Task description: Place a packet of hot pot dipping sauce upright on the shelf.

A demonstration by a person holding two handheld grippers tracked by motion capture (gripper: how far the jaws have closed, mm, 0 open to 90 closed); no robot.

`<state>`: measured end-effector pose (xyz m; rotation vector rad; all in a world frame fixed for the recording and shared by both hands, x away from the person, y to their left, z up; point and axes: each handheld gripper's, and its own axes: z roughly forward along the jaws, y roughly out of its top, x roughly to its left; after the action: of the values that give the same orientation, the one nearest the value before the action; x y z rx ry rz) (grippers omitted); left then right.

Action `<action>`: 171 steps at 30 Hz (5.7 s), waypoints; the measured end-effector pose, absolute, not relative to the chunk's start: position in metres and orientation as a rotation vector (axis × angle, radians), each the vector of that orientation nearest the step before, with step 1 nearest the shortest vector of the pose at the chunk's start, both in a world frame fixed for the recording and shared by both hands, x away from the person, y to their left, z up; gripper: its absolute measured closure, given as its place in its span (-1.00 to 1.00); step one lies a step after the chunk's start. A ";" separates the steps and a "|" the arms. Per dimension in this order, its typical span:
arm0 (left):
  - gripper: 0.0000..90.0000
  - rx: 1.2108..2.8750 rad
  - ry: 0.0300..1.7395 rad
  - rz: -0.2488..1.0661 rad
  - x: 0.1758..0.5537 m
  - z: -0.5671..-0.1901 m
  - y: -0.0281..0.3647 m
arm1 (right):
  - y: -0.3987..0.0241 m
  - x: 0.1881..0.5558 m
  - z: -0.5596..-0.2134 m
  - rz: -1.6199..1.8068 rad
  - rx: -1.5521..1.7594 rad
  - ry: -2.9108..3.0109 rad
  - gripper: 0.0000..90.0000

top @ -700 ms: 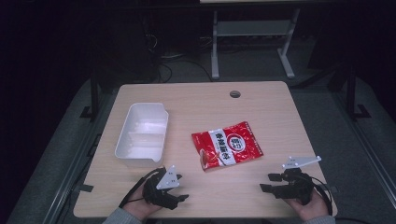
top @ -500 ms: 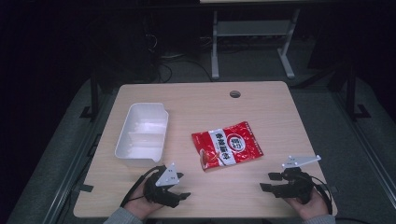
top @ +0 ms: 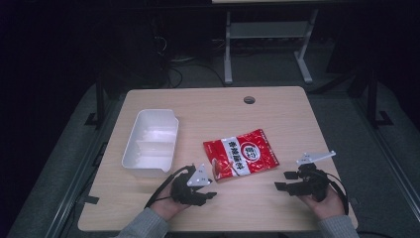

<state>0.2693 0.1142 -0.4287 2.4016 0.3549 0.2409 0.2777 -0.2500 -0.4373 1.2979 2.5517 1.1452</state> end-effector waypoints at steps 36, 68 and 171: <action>1.00 2.550 0.599 0.272 0.353 -0.436 0.051 | -0.241 0.365 -0.435 1.014 1.479 2.487 -0.12; 1.00 2.586 0.571 0.345 0.347 -0.437 0.046 | -0.245 0.369 -0.460 1.087 1.679 2.503 0.16; 0.33 2.398 0.432 0.306 0.261 -0.435 0.141 | -0.140 0.379 -0.320 1.471 1.317 2.516 0.97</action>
<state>0.2607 0.1414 -0.4351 2.3977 0.4320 0.3063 0.3787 -0.1405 -0.3202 1.3165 2.5156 1.4715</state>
